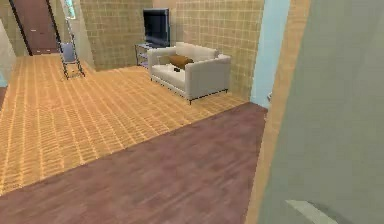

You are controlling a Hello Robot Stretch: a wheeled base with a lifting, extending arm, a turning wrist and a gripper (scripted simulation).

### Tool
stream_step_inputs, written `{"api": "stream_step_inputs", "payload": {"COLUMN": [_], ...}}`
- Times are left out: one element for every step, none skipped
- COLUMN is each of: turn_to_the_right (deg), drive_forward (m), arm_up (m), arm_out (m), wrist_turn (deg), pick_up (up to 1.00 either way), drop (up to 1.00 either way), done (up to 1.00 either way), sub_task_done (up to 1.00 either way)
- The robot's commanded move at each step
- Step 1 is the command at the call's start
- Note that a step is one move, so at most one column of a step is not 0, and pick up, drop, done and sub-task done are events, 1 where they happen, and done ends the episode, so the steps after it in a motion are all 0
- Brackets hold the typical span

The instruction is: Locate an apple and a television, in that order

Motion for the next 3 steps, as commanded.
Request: {"api": "stream_step_inputs", "payload": {"turn_to_the_right": [-45.0, -18.0, 0.0], "drive_forward": [0.0, 0.0, 0.7], "arm_up": [0.0, 0.0, 0.0], "arm_out": [0.0, 0.0, 0.0], "wrist_turn": [0.0, 0.0, 0.0], "pick_up": [0.0, 0.0, 0.0], "drop": [0.0, 0.0, 0.0], "done": [0.0, 0.0, 0.0], "sub_task_done": [0.0, 0.0, 0.0]}}
